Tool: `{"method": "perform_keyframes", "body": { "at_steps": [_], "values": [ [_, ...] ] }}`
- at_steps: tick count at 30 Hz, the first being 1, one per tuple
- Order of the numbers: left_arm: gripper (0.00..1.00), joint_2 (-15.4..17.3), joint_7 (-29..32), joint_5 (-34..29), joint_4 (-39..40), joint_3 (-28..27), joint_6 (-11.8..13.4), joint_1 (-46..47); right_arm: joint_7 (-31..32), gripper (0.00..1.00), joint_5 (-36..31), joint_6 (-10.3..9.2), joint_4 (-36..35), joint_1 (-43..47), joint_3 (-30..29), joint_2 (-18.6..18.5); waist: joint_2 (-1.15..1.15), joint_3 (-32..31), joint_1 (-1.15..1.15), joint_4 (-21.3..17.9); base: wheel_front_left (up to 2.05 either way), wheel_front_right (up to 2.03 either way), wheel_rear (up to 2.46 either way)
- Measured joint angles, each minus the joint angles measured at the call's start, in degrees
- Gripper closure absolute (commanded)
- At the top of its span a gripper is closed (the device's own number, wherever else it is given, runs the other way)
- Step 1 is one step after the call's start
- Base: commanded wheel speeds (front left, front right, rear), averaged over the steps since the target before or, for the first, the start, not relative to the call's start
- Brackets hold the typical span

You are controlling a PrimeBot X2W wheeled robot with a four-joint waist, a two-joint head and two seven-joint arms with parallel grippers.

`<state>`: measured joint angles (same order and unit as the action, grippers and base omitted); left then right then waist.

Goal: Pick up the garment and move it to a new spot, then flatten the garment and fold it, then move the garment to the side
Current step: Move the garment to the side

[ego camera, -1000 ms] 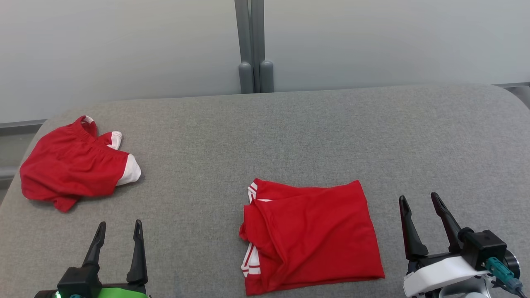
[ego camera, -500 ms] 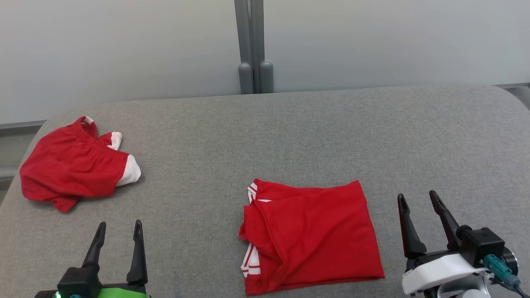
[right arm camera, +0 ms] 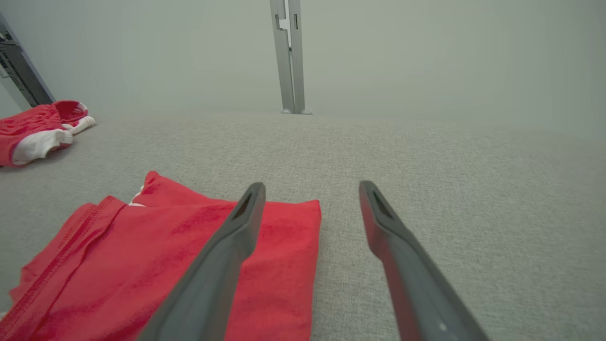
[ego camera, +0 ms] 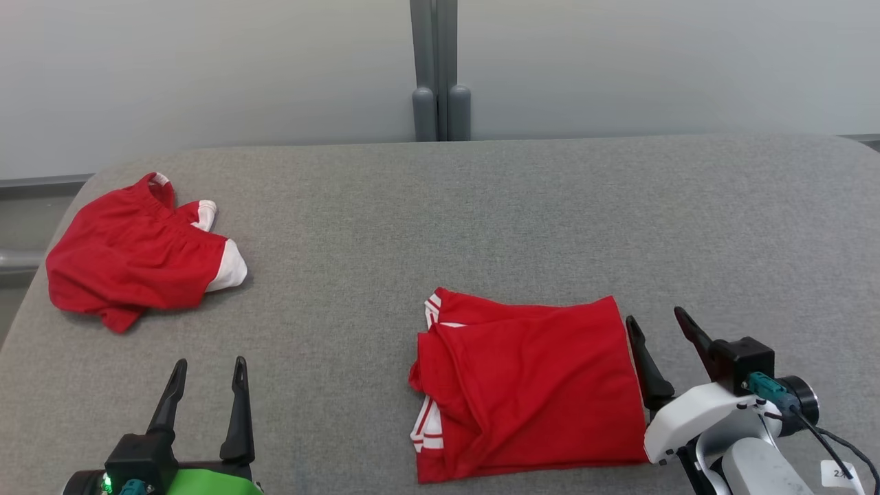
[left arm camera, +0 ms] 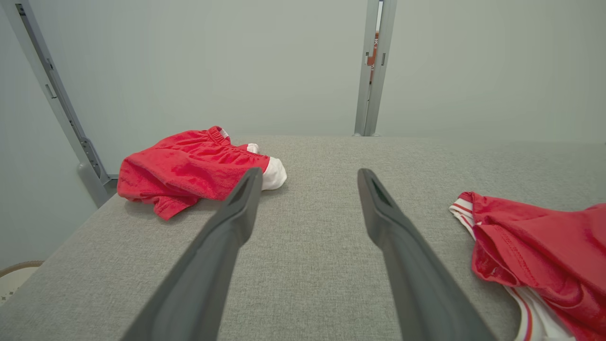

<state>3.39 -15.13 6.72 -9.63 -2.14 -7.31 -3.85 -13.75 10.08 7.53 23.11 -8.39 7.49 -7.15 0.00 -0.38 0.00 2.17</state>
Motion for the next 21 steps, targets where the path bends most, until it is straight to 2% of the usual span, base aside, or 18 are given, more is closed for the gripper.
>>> {"method": "perform_keyframes", "body": {
  "at_steps": [11,16,17,18,21],
  "values": [
    [0.0,-0.11,0.0,0.21,0.02,0.2,0.0,1.71,-0.48,0.0,1.36,0.0,17.92,-5.53,3.08,0.68,0.0,3.51,0.0,2.11,0.0,0.0,0.0],
    [0.0,-0.15,0.0,0.2,-0.02,0.41,0.0,2.52,-0.99,0.0,2.45,0.0,23.31,-7.22,4.63,1.47,0.0,4.76,0.0,2.41,0.0,0.0,0.0],
    [0.0,-0.16,0.0,0.2,-0.04,0.41,0.0,2.54,-1.19,0.54,3.12,-0.02,24.03,-7.54,5.38,1.79,0.0,4.91,0.0,2.41,0.0,0.0,0.0],
    [0.0,-0.16,0.0,0.2,-0.04,0.36,0.0,2.63,-1.32,1.0,3.86,-0.07,24.52,-7.74,6.05,1.87,0.0,5.02,0.0,2.36,0.0,0.0,0.0],
    [0.0,-0.2,0.0,0.2,-0.09,0.38,-0.01,2.93,-1.46,1.0,4.9,-0.03,25.47,-8.54,7.51,2.09,0.0,5.15,0.0,2.1,0.0,0.0,0.0]
  ]
}}
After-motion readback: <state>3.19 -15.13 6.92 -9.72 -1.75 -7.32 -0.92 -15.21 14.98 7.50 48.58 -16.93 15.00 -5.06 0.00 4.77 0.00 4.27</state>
